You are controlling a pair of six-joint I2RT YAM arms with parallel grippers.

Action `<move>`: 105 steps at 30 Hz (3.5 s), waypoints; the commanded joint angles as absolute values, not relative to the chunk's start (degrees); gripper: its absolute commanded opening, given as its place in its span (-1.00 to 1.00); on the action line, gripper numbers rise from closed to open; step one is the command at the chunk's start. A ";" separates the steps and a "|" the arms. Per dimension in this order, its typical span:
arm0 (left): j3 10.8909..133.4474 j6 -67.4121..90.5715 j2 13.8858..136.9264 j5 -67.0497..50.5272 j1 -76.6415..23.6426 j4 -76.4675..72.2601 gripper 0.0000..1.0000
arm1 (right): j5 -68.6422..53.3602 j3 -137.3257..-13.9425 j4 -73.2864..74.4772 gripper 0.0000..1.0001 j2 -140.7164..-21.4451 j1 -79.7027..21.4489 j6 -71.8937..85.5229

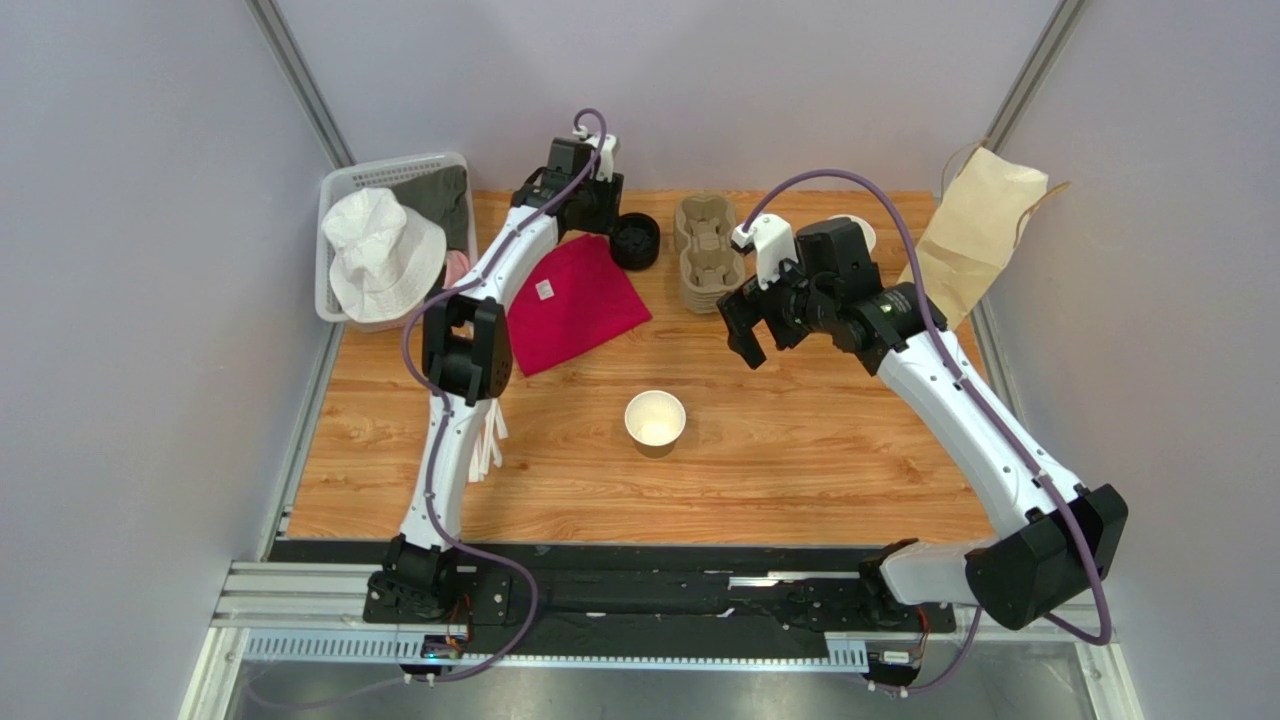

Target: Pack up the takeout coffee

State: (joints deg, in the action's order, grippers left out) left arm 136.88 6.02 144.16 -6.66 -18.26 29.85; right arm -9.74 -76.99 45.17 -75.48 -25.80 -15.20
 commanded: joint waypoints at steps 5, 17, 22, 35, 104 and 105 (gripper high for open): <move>140.80 4.22 145.99 -5.10 -19.16 26.37 -0.02 | -10.64 -79.63 44.21 1.00 -76.55 -25.66 -14.33; 141.50 1.76 147.92 -0.97 -20.65 25.58 -0.18 | -10.46 -80.16 44.91 1.00 -75.94 -25.49 -14.50; 141.50 1.93 148.27 -0.09 -20.65 25.14 -0.13 | -10.72 -80.16 45.09 1.00 -75.85 -25.58 -14.50; 141.77 1.67 148.36 -0.18 -20.65 25.40 -0.52 | -11.34 -80.33 45.09 1.00 -76.47 -25.75 -14.24; 141.68 4.48 147.57 1.32 -20.57 25.40 -0.86 | -12.83 -79.01 44.56 1.00 -76.38 -25.49 -13.71; 141.68 4.40 147.83 1.32 -20.48 25.49 -0.84 | -12.92 -79.01 44.56 1.00 -76.38 -25.49 -13.80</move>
